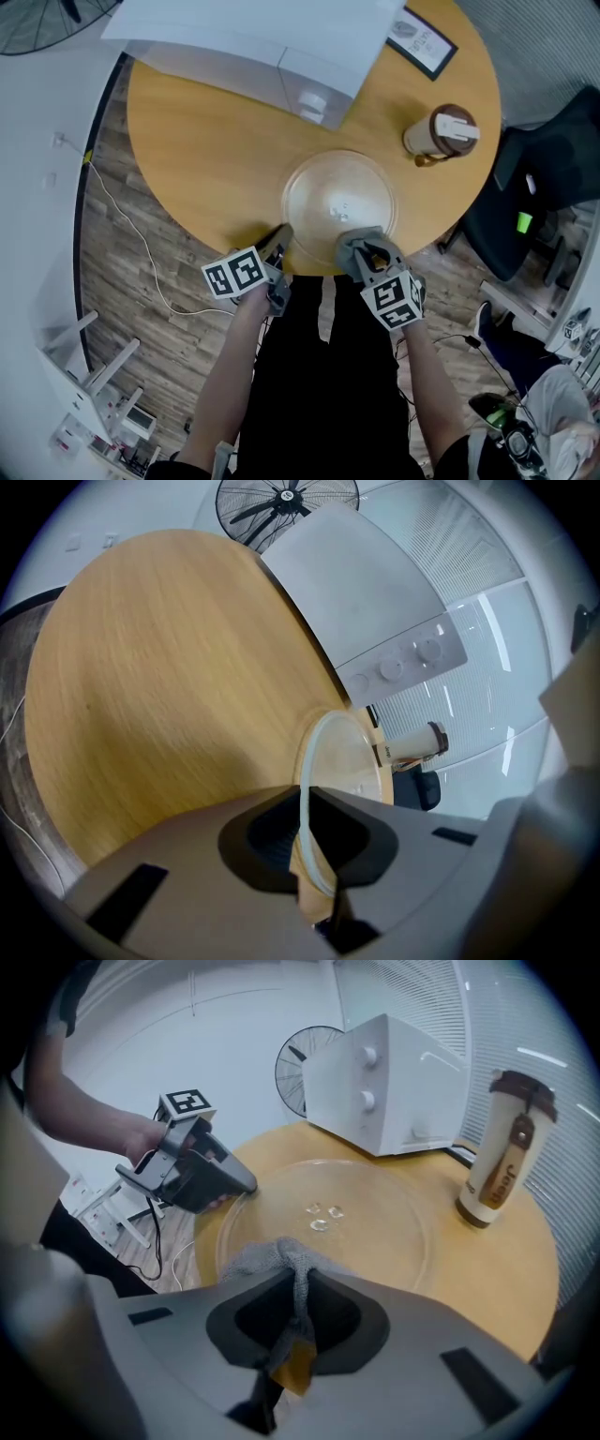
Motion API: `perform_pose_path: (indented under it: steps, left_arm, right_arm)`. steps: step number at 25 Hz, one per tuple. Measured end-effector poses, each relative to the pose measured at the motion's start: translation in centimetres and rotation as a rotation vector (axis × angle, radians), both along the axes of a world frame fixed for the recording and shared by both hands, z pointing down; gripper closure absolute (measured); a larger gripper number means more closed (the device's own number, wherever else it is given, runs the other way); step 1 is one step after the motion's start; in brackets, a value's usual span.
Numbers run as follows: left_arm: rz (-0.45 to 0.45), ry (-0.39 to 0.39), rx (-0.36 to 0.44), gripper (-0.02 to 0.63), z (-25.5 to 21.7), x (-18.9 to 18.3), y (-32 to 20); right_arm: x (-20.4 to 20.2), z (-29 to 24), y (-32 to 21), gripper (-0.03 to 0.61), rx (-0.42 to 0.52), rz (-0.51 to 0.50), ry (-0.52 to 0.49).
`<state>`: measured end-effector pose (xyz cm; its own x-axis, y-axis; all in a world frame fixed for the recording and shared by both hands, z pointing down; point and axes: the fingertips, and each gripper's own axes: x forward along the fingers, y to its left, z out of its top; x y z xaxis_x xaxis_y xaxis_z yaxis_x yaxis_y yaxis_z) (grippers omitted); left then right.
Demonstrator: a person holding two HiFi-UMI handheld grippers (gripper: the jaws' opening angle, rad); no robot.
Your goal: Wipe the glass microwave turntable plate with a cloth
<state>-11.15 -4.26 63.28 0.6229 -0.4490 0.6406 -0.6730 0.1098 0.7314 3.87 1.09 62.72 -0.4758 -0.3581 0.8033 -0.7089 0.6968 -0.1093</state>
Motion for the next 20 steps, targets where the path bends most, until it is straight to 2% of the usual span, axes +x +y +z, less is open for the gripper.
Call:
perform_pose_path:
  steps: [6,10,15,20]
  left_arm:
    - [0.023,-0.008,0.009,0.588,-0.1,0.1,-0.1]
    - [0.028,-0.003,0.004,0.586,-0.1,0.1,0.0]
    - [0.030,-0.009,0.006,0.586,-0.1,0.2,0.0]
    - [0.028,-0.019,0.012,0.586,-0.1,0.2,0.0]
  right_arm:
    - [5.7,-0.3,-4.2,0.529,0.067,0.106,0.038]
    - [7.4,-0.4,-7.9,0.529,0.116,0.170,0.067]
    - [6.9,-0.5,-12.3,0.532,0.179,0.211,0.126]
    - [3.6,-0.6,-15.2,0.543,0.237,0.199,0.124]
